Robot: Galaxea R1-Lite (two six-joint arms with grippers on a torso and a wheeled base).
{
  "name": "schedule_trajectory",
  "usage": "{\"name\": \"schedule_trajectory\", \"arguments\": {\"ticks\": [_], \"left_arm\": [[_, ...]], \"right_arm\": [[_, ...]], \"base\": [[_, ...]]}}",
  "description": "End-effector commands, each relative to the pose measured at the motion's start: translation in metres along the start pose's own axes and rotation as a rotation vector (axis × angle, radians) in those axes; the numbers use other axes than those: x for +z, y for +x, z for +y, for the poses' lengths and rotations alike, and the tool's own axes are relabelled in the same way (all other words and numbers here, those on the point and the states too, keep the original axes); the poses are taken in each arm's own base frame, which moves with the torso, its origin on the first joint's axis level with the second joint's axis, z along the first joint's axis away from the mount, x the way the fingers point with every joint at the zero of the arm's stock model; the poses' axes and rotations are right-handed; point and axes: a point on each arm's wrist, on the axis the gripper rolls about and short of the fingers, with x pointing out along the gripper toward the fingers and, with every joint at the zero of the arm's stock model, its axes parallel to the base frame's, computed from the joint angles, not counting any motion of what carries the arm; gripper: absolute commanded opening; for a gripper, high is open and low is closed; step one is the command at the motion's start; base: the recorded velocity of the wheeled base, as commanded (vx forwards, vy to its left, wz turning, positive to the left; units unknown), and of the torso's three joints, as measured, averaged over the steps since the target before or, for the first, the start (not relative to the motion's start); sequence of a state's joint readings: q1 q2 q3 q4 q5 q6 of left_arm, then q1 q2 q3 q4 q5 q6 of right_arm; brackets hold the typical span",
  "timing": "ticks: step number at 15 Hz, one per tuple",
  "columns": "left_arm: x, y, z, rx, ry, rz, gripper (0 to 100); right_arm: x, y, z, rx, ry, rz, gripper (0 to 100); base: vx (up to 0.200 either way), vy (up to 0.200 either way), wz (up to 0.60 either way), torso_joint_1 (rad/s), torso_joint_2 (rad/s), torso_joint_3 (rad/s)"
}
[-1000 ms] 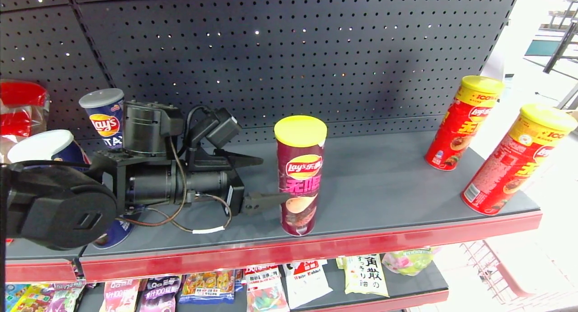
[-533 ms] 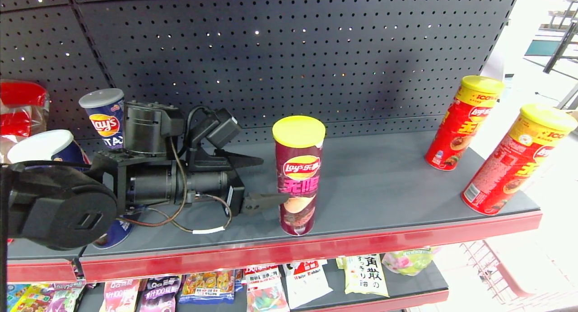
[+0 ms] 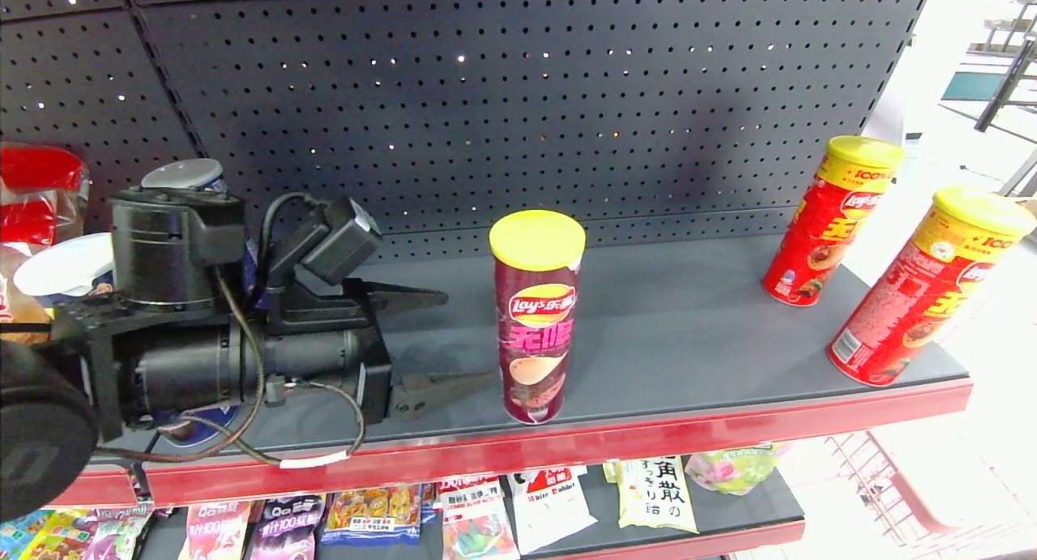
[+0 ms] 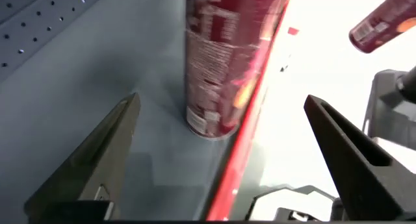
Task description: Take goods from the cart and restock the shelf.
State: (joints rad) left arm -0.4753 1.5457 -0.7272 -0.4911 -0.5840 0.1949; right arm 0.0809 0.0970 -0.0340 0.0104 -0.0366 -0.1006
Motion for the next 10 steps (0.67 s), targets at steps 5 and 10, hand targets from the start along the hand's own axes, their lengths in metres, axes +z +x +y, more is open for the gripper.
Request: {"name": "schedule_trajectory", "arguments": {"ticks": [5,10], "left_arm": [[0.01,-0.088,-0.058,0.283,0.068,-0.061,100],[-0.01,-0.18,-0.108,0.648,-0.048,-0.081,100]], "right_arm": [[0.0,0.0,0.0,0.0,-0.001,0.0,0],[0.003,-0.001,-0.001,-0.026,-0.015,0.0,0]], "base": [[0.0,0.0,0.0,0.0,0.0,0.0],[0.0,0.0,0.0,0.0,0.0,0.0]]}}
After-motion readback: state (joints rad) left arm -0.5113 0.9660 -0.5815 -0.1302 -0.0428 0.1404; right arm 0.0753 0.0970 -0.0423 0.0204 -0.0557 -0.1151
